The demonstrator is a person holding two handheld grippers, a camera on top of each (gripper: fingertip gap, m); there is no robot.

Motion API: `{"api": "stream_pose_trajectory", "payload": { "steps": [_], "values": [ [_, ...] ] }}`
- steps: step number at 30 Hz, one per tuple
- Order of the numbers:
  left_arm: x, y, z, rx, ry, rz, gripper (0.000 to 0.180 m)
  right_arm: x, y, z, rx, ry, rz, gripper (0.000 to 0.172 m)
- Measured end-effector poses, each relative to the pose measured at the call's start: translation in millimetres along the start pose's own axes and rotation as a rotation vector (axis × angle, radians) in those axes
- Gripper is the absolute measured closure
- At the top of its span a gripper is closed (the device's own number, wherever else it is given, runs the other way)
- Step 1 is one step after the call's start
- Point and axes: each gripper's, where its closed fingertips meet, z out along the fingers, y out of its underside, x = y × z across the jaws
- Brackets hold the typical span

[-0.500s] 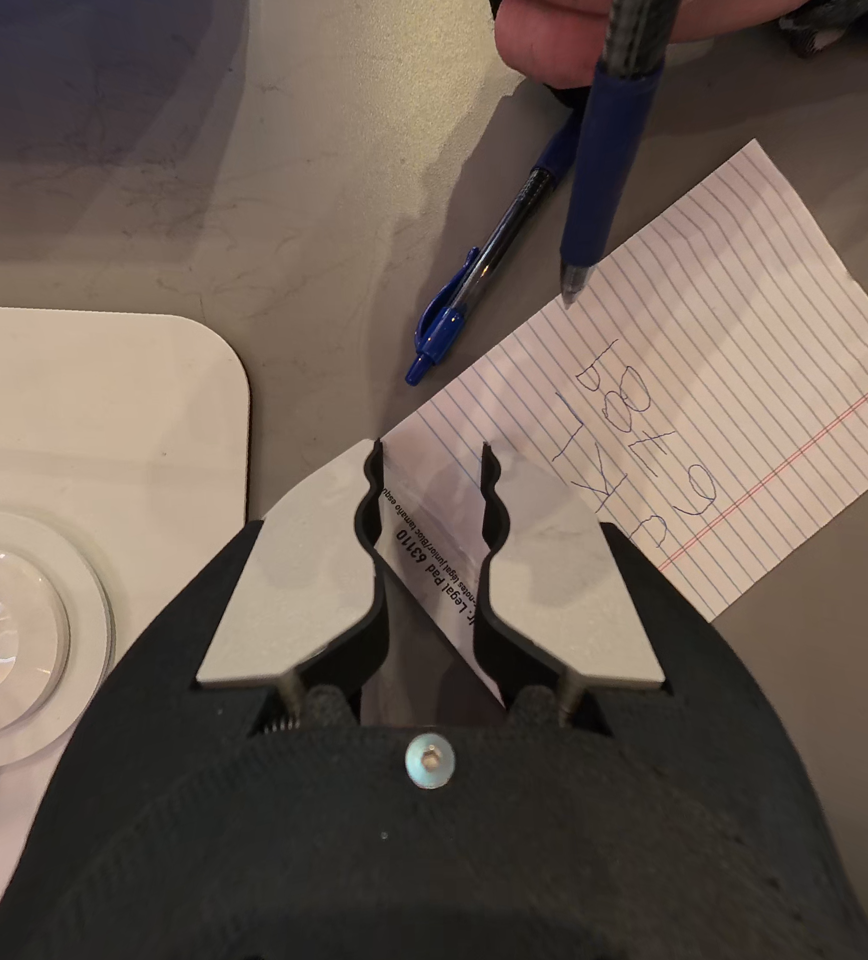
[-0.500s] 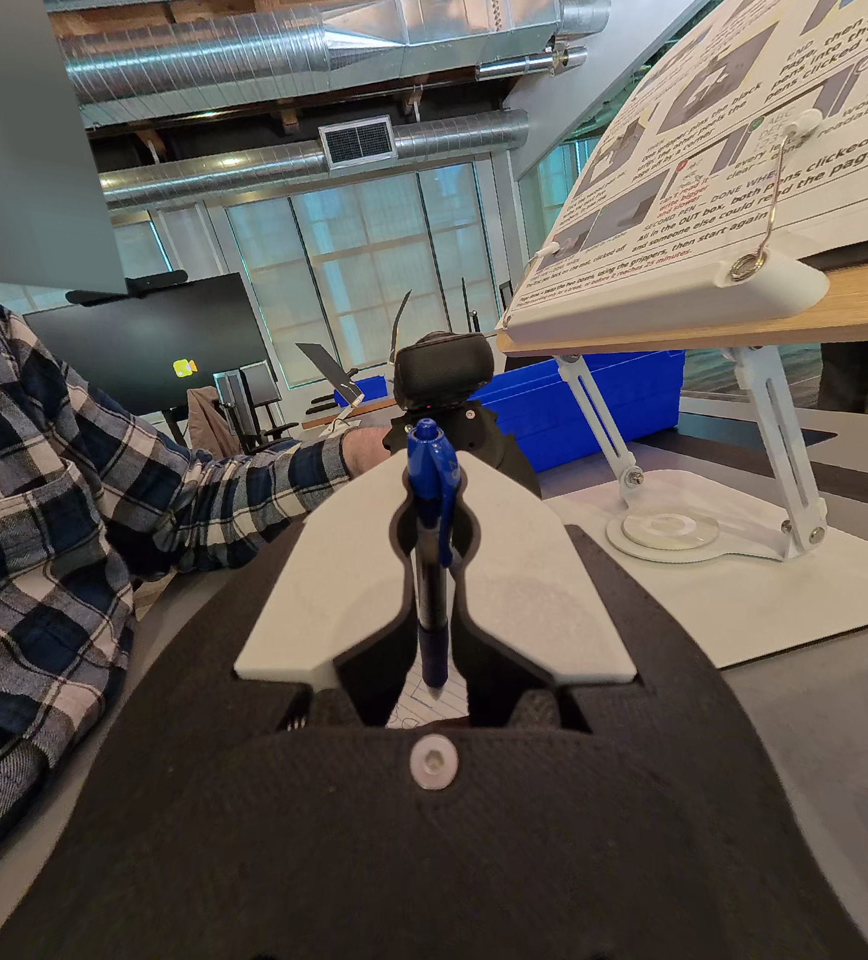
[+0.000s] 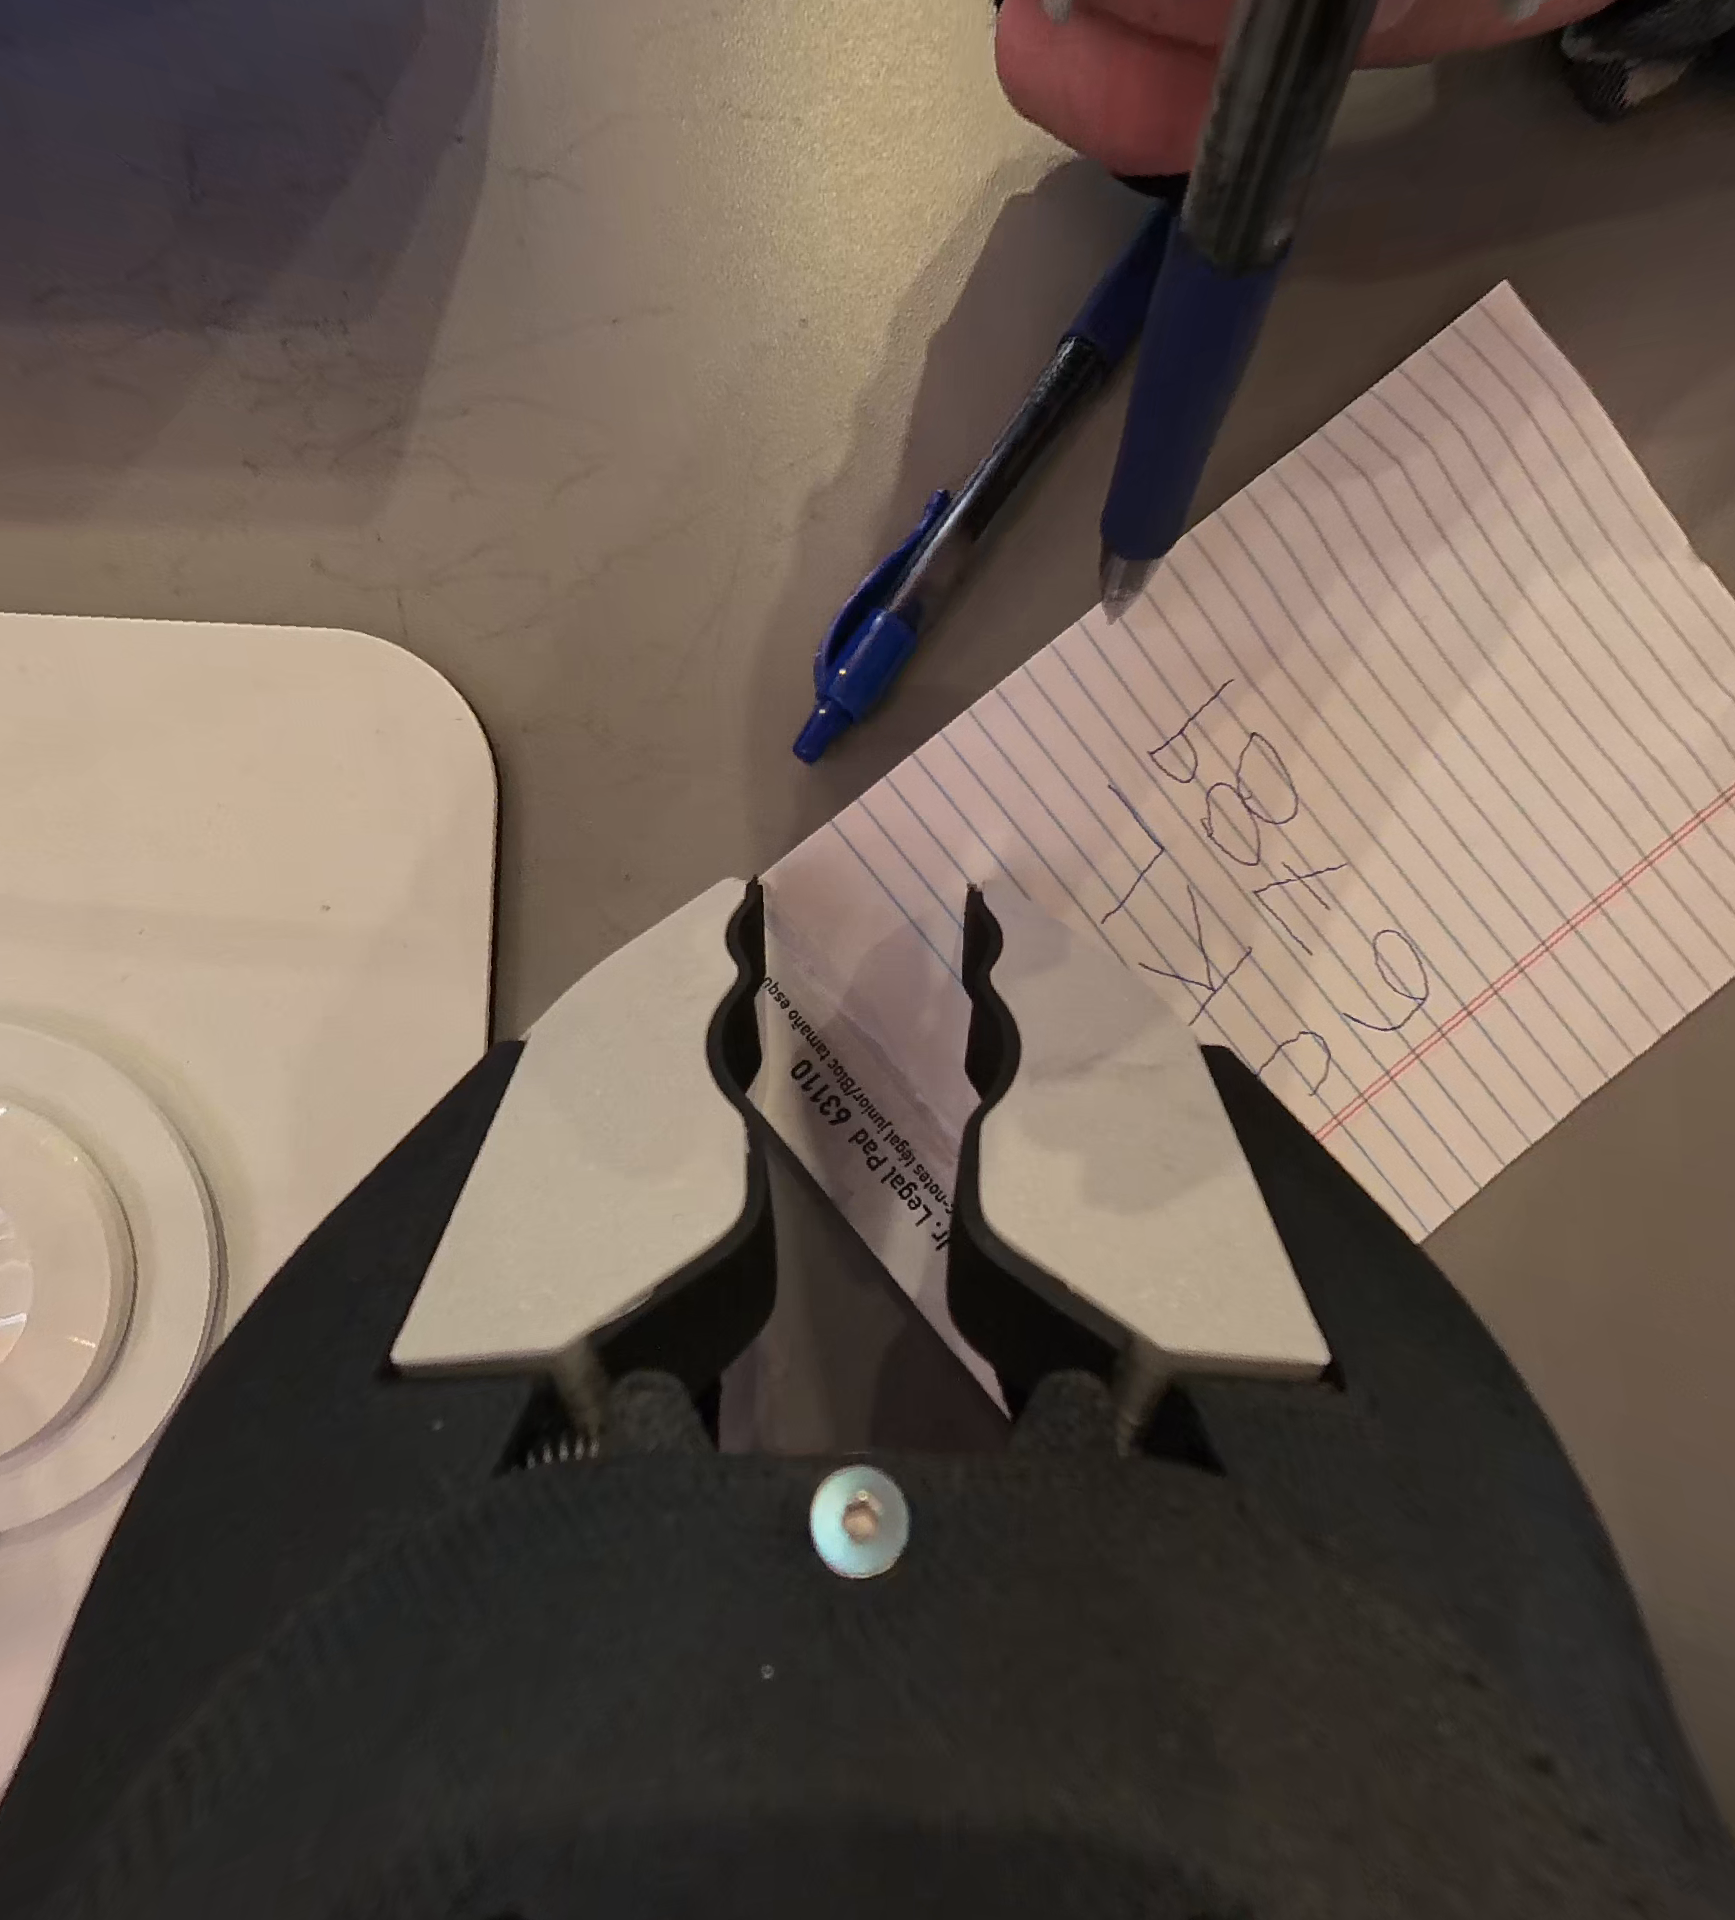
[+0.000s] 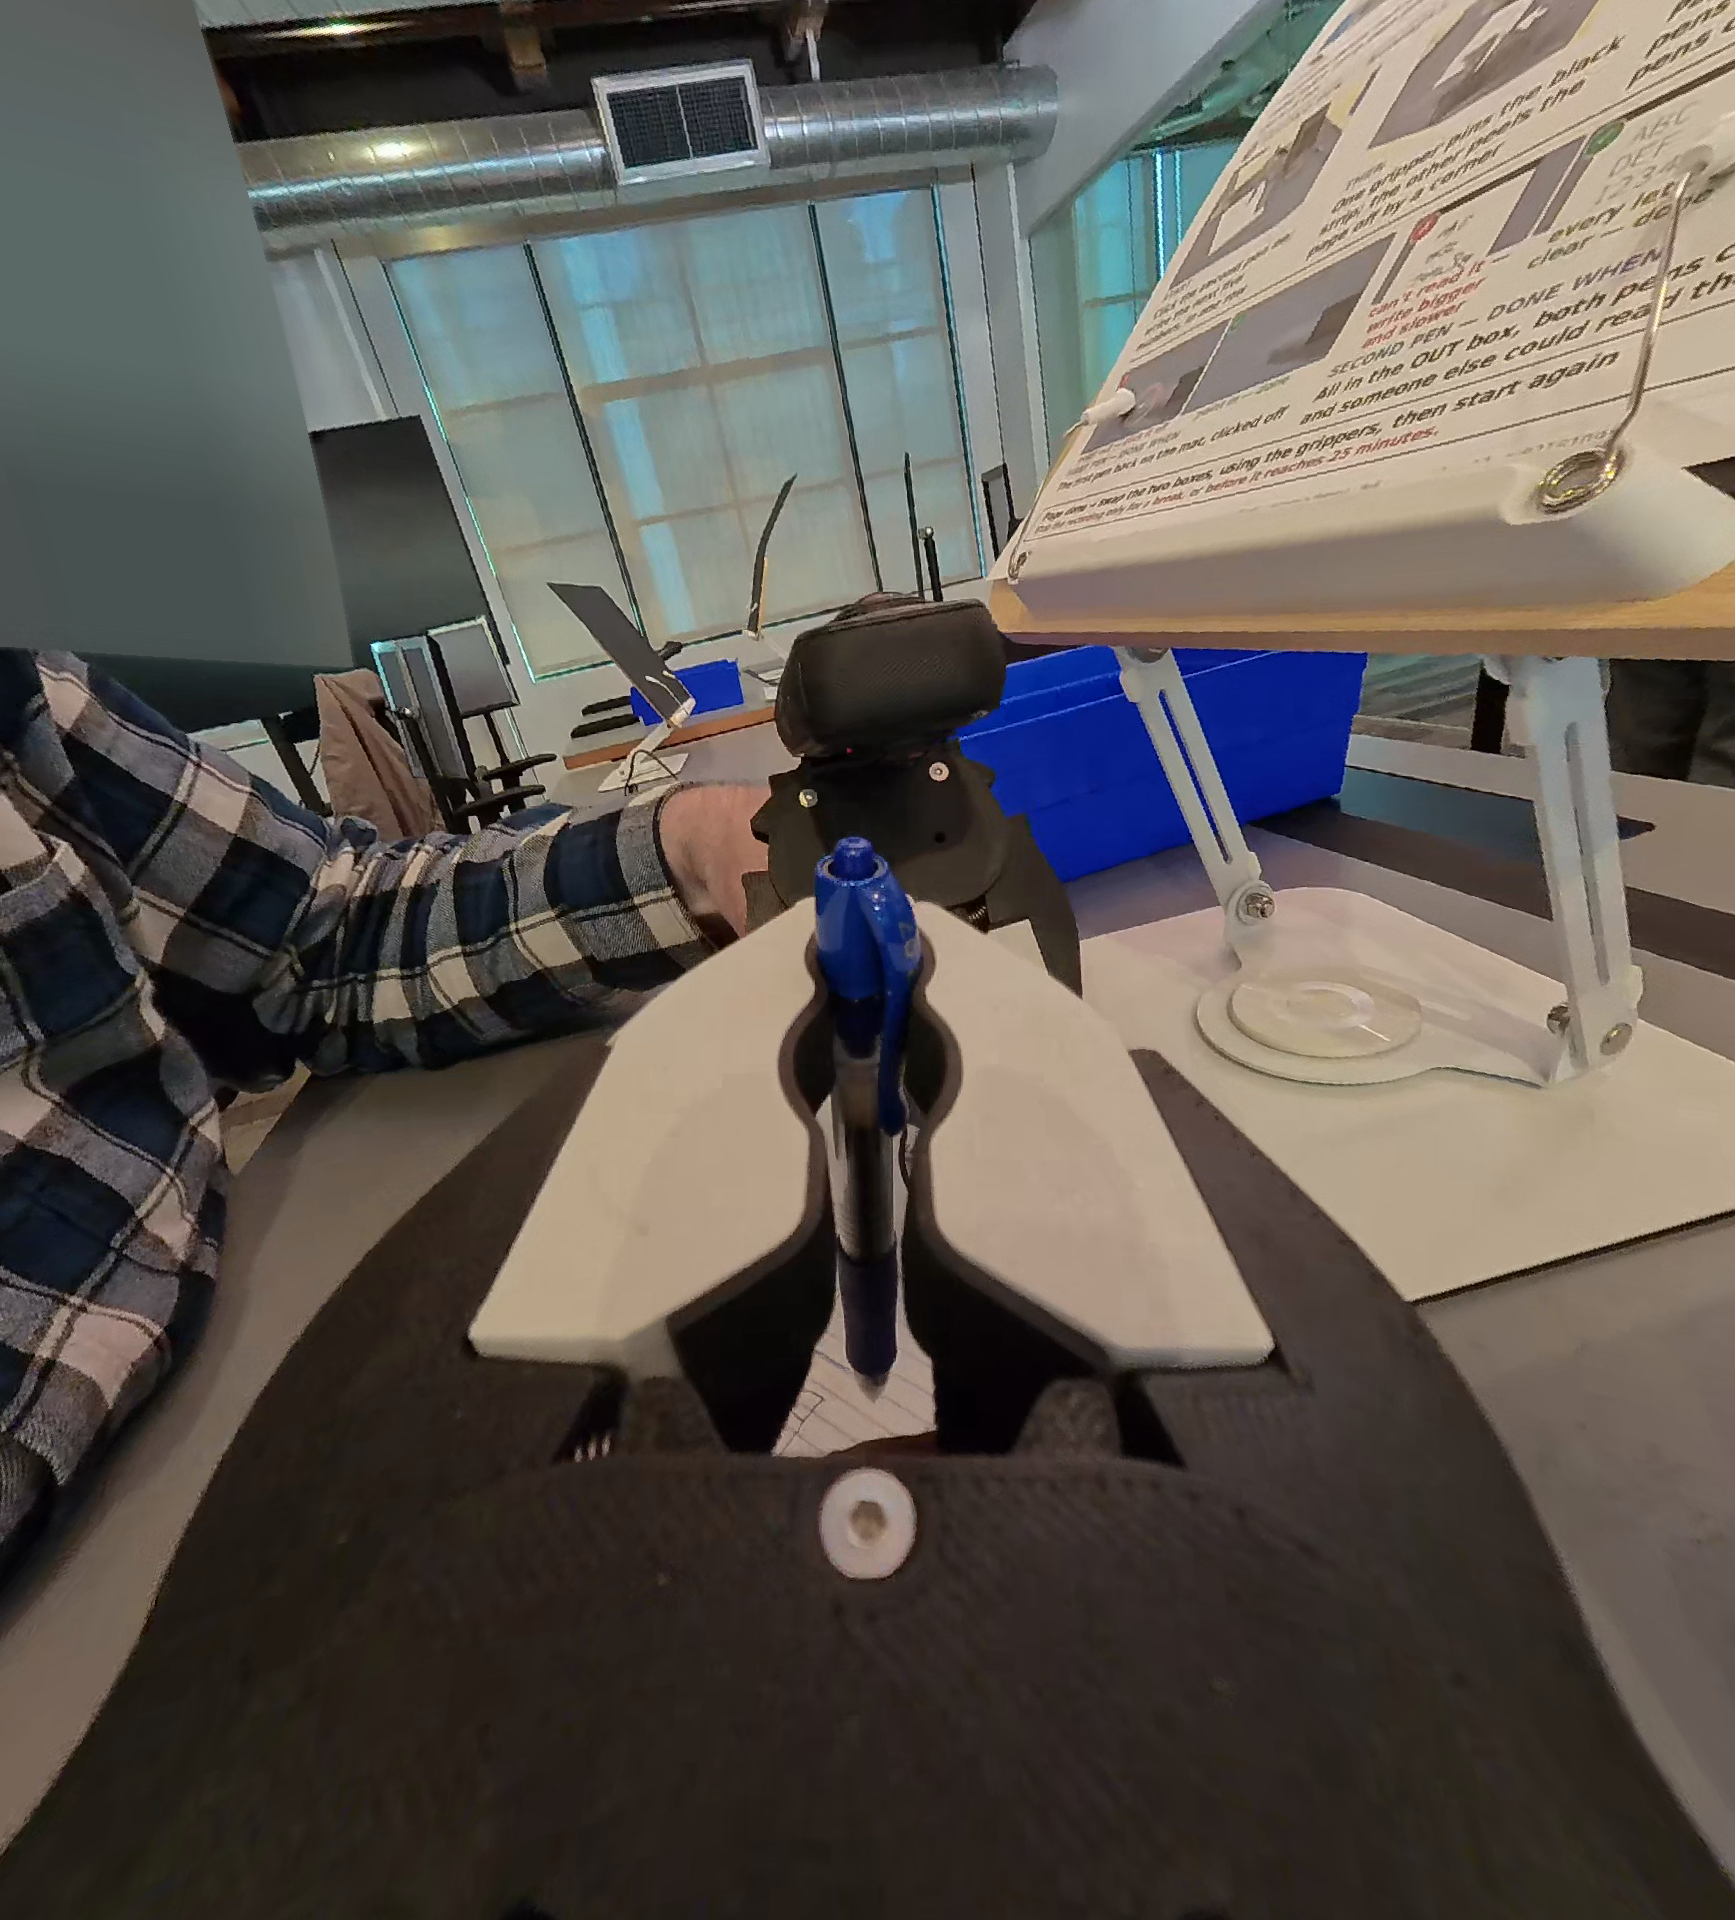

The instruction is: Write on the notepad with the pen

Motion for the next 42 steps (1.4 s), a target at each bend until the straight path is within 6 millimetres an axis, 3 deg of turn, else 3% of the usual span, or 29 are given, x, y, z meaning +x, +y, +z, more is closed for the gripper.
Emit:
{"api": "stream_pose_trajectory", "payload": {
  "steps": [22, 42],
  "values": [
    [-0.5, 0.2, 0.0, -0.007, -0.007, 0.002, 0.145, -13.5, 21.6, 18.7, -0.153, -0.03, -0.046, 0.163],
    [-0.5, 0.3, -0.1, -0.004, -0.006, 0.0, 0.145, -16.6, 28.8, 26.6, -0.2, -0.037, -0.055, 0.163]
  ]
}}
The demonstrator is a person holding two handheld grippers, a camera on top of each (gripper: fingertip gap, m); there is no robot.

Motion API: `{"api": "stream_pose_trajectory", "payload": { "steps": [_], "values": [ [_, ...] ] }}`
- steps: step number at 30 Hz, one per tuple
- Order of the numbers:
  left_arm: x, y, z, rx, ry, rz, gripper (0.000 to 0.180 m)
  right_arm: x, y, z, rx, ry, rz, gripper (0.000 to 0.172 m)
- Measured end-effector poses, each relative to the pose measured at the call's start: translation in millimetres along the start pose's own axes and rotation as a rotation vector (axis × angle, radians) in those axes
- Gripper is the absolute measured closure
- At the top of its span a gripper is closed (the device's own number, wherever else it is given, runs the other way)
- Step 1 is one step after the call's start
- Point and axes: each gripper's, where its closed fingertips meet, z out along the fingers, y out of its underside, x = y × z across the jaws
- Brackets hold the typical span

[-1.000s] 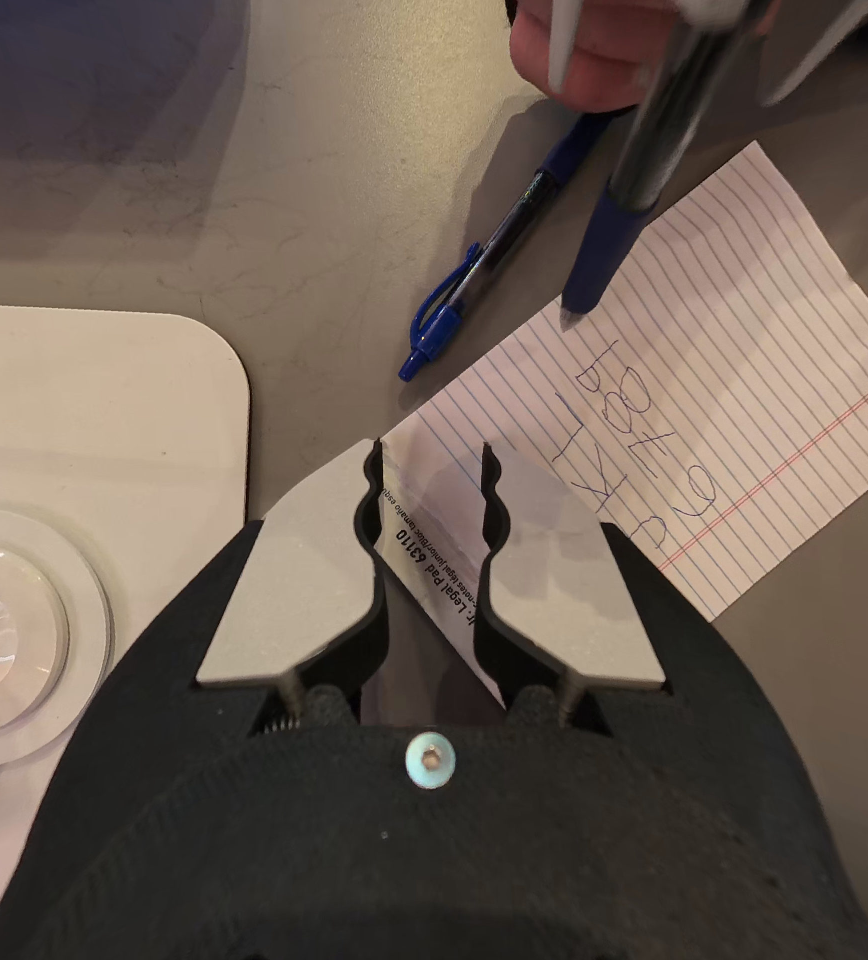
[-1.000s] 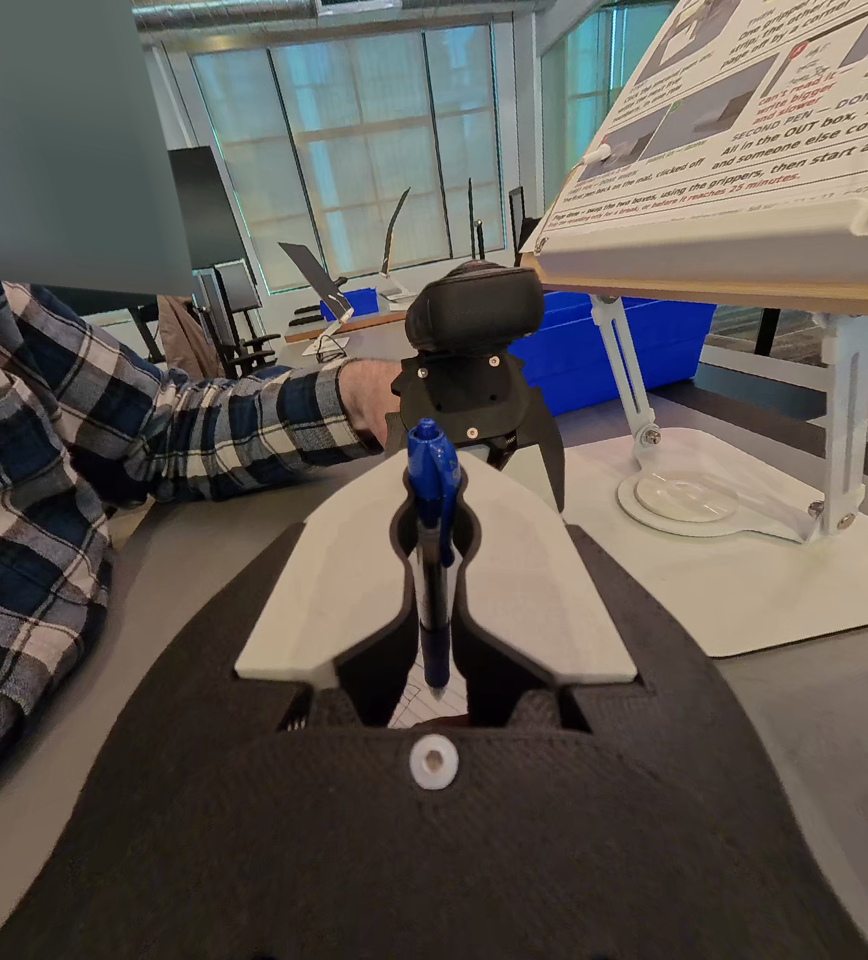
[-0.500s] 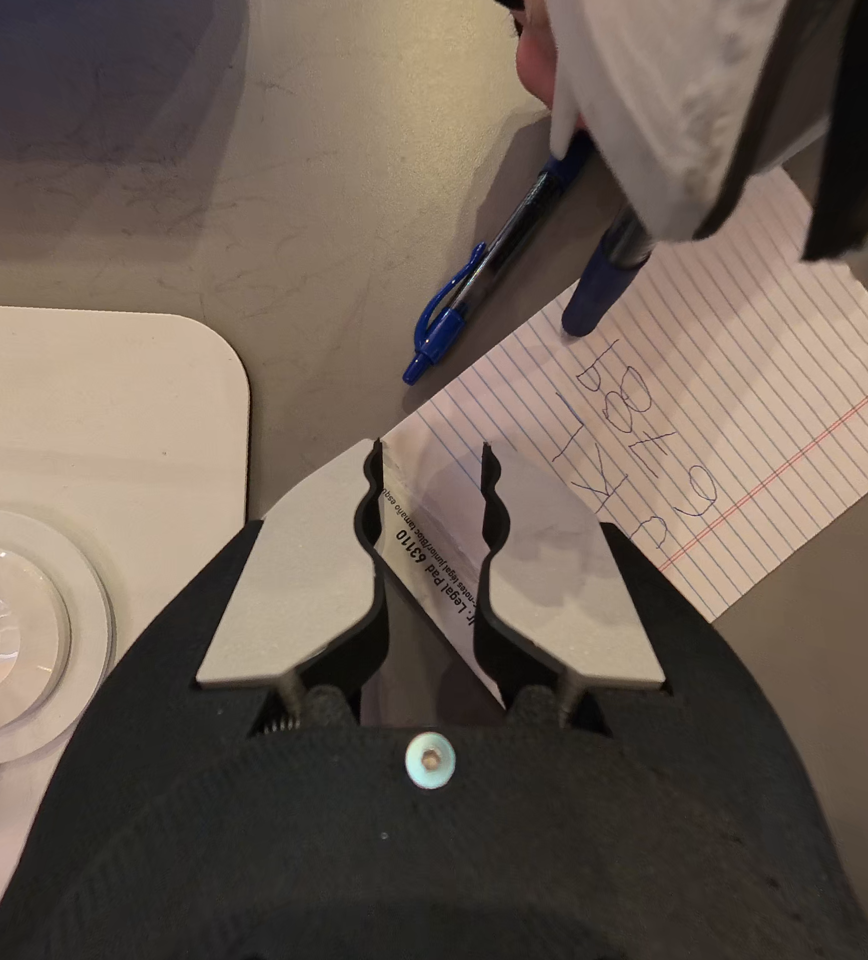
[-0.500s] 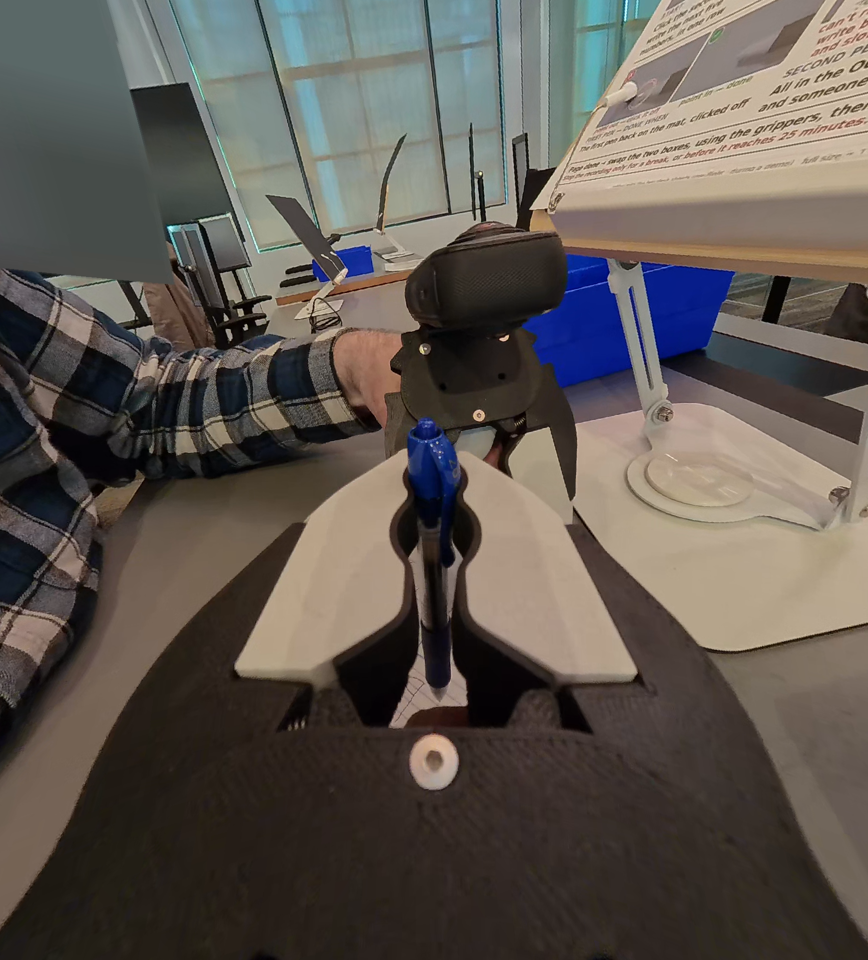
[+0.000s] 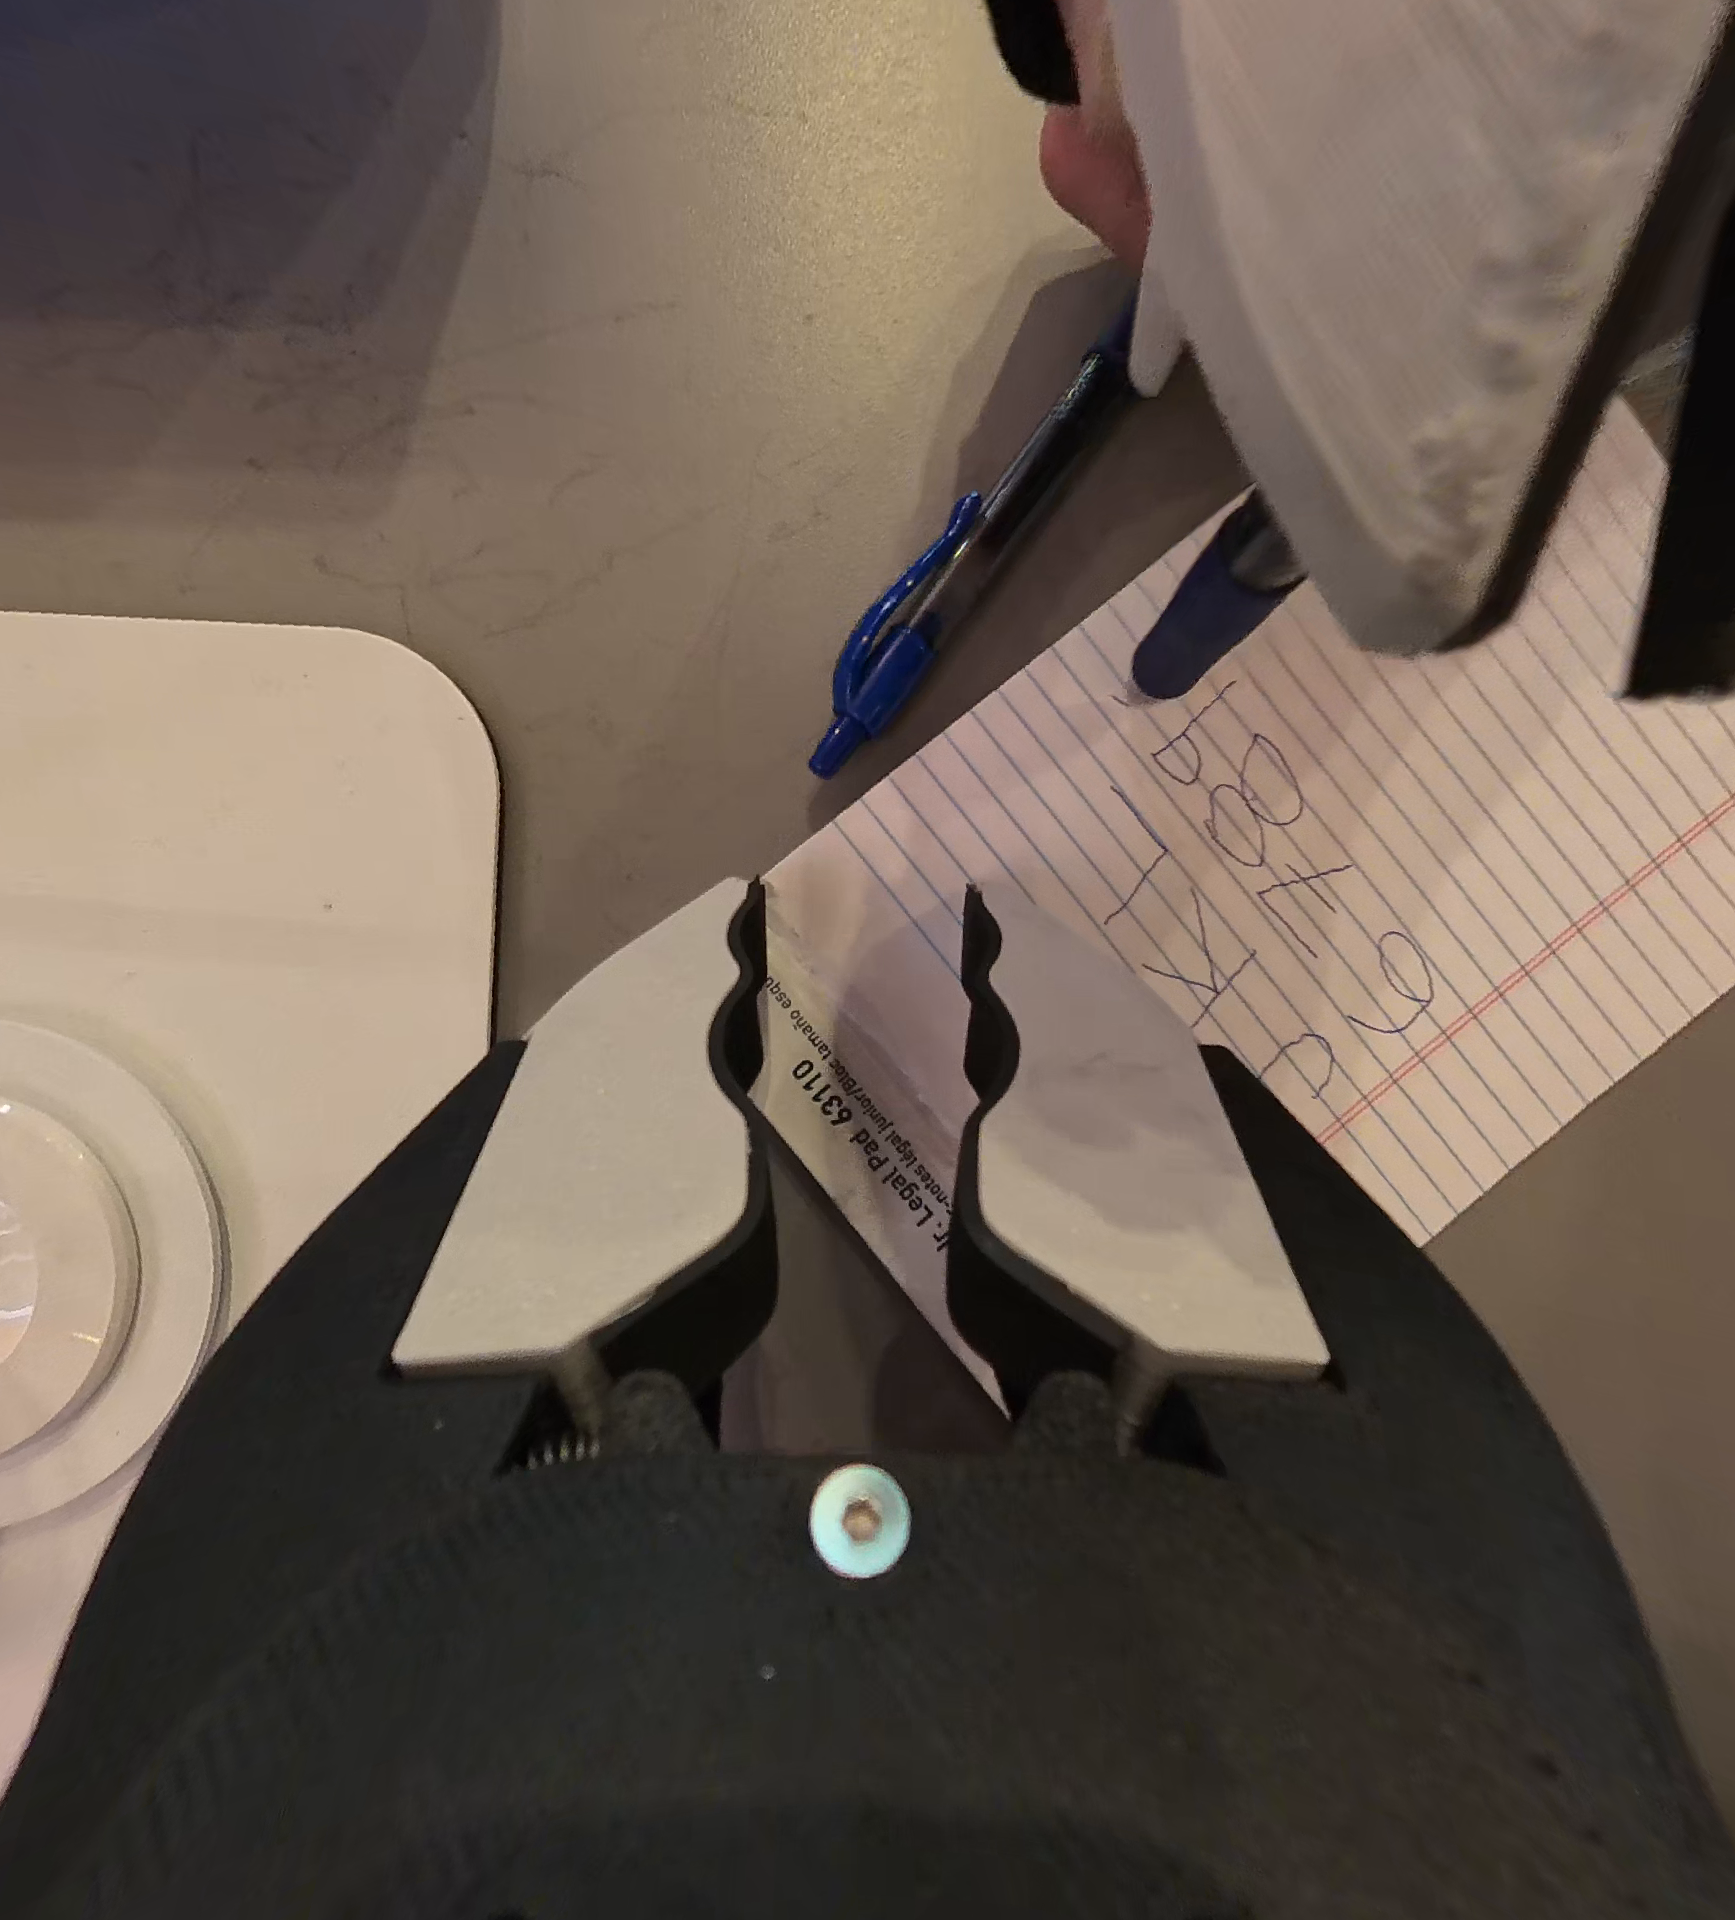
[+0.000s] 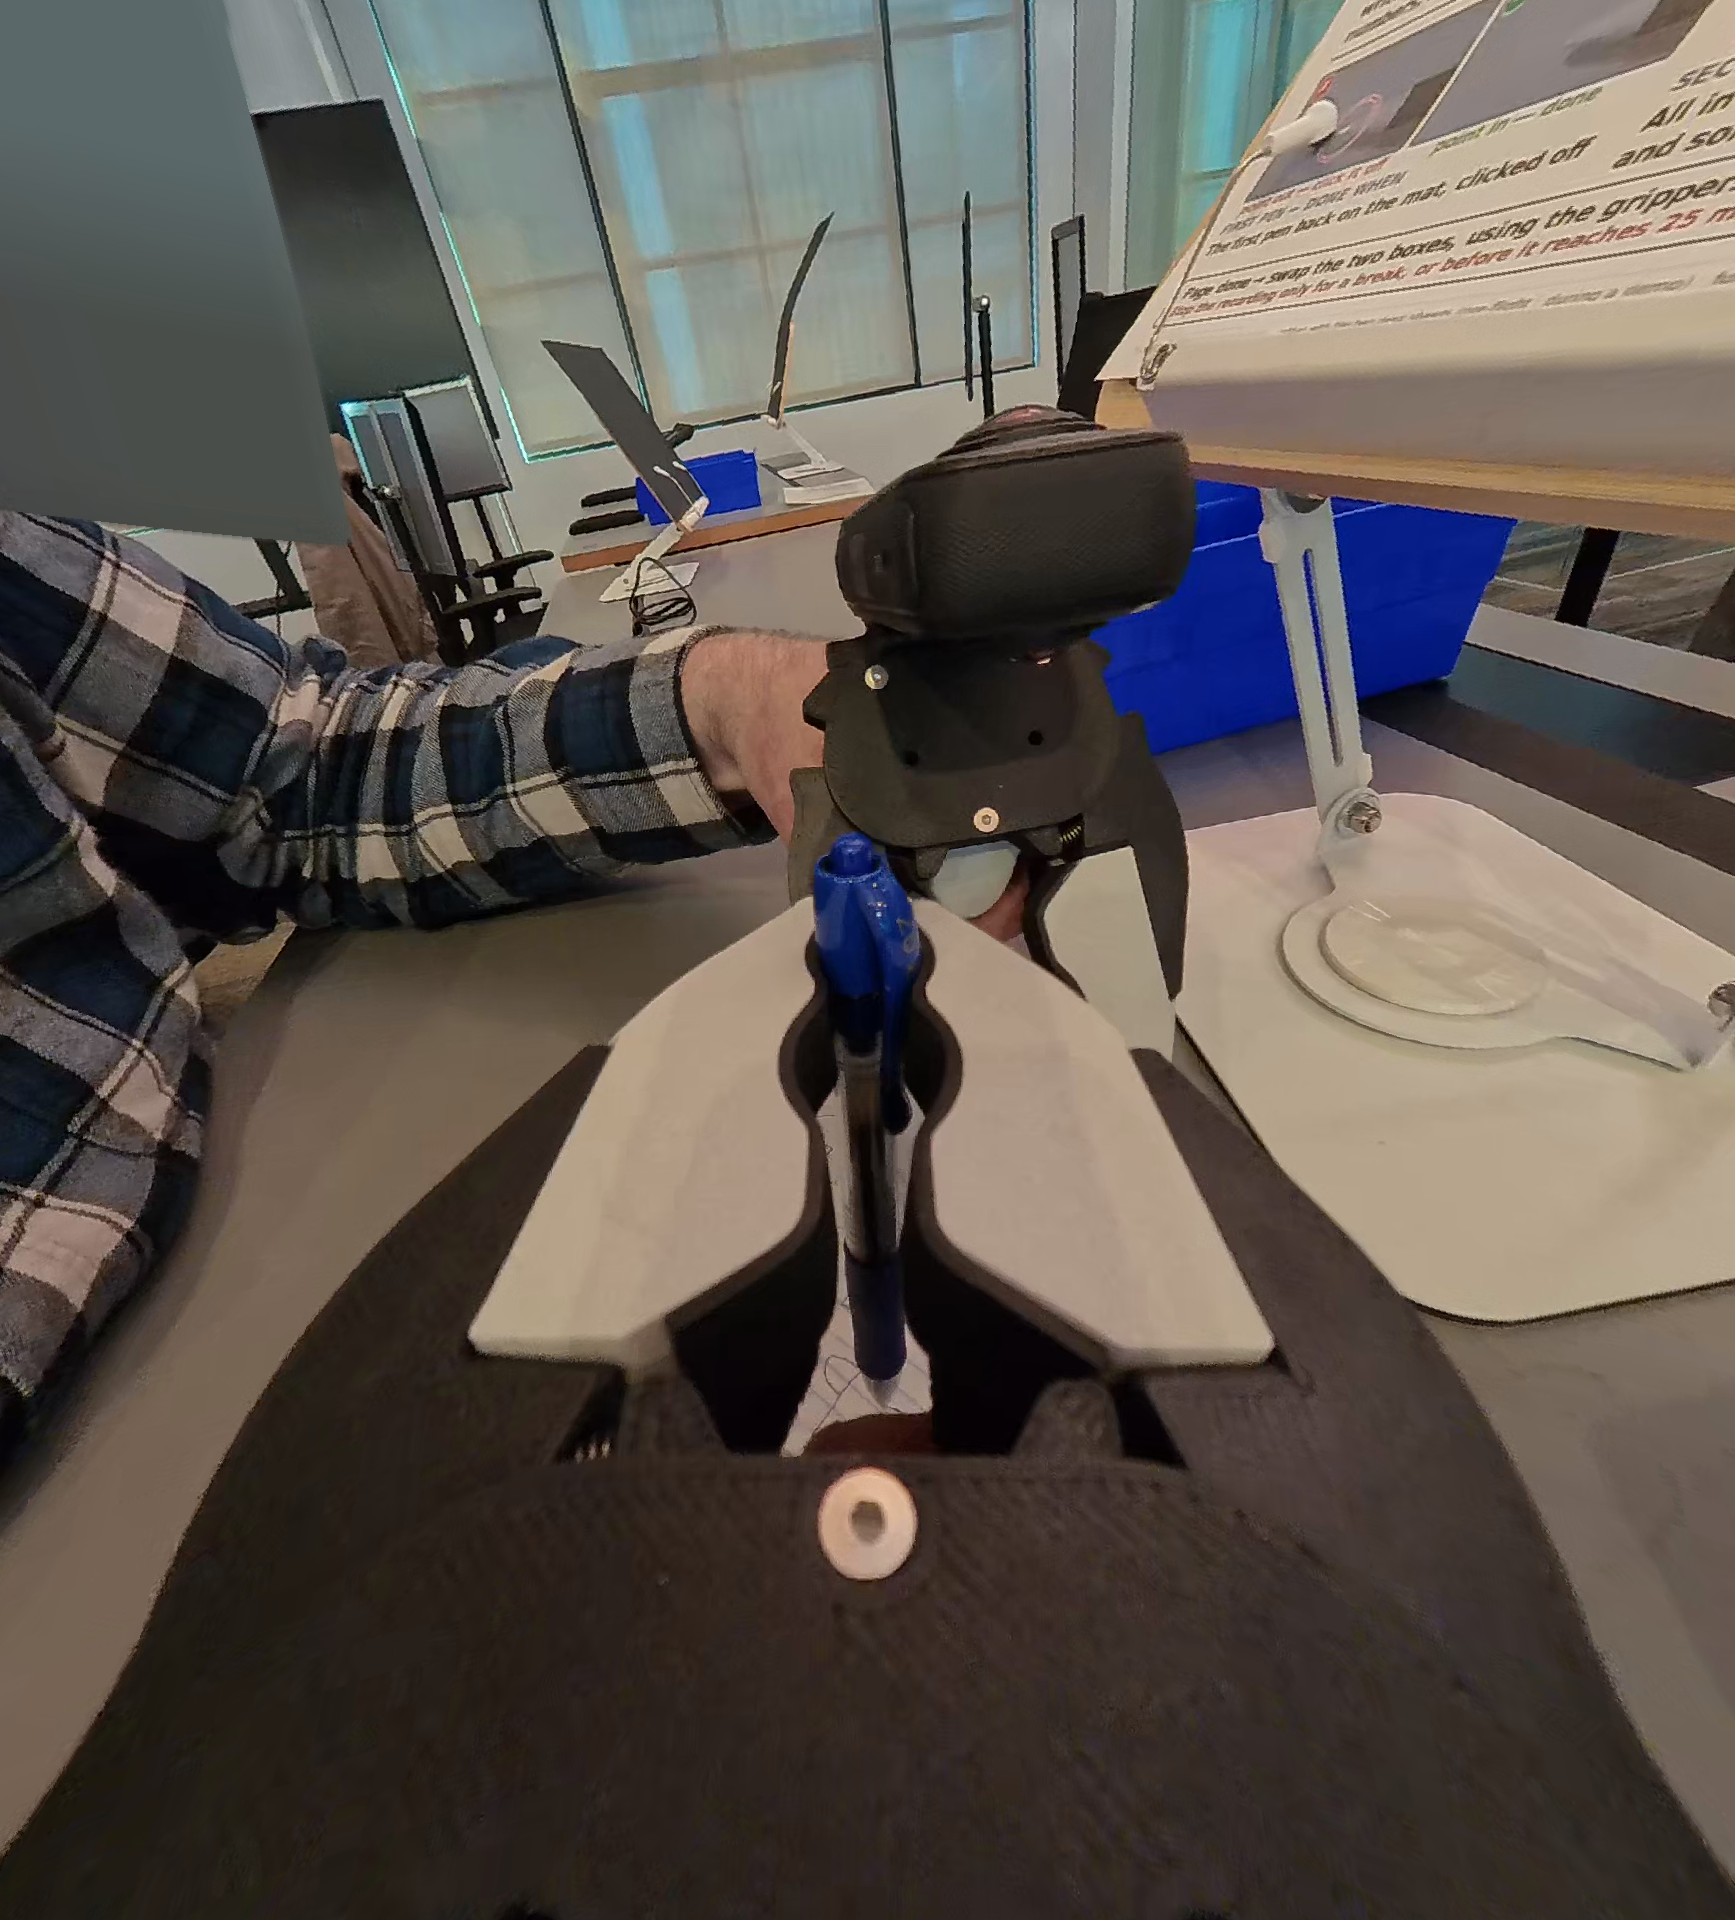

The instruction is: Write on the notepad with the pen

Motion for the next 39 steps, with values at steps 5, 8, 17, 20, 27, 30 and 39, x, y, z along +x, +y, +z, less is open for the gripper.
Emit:
{"api": "stream_pose_trajectory", "payload": {
  "steps": [5, 8, 17, 20, 27, 30, 39],
  "values": [
    [-0.1, 0.0, 0.0, 0.001, -0.001, -0.001, 0.145, -4.1, 0.8, 0.8, -0.008, -0.024, 0.0, 0.163],
    [-0.2, 0.0, 0.0, 0.002, 0.0, -0.002, 0.145, -7.5, 1.6, 1.2, -0.018, -0.039, -0.001, 0.163],
    [-0.2, -0.1, 0.2, 0.001, -0.001, -0.001, 0.144, -9.2, 3.1, -5.3, -0.036, -0.044, 0.014, 0.163],
    [-0.1, -0.1, 0.2, 0.0, -0.002, -0.001, 0.145, -9.4, 3.4, -7.8, -0.04, -0.043, 0.016, 0.163],
    [-0.2, -0.2, 0.2, -0.002, -0.003, 0.0, 0.145, -9.5, 4.1, -12.1, -0.052, -0.047, 0.016, 0.163],
    [-0.2, -0.2, 0.2, -0.002, -0.004, 0.001, 0.145, -9.0, 4.3, -13.5, -0.058, -0.047, 0.017, 0.163],
    [0.0, -0.2, 0.2, -0.002, -0.004, 0.001, 0.145, -2.3, 3.9, -19.3, -0.064, -0.023, 0.018, 0.163]
  ]
}}
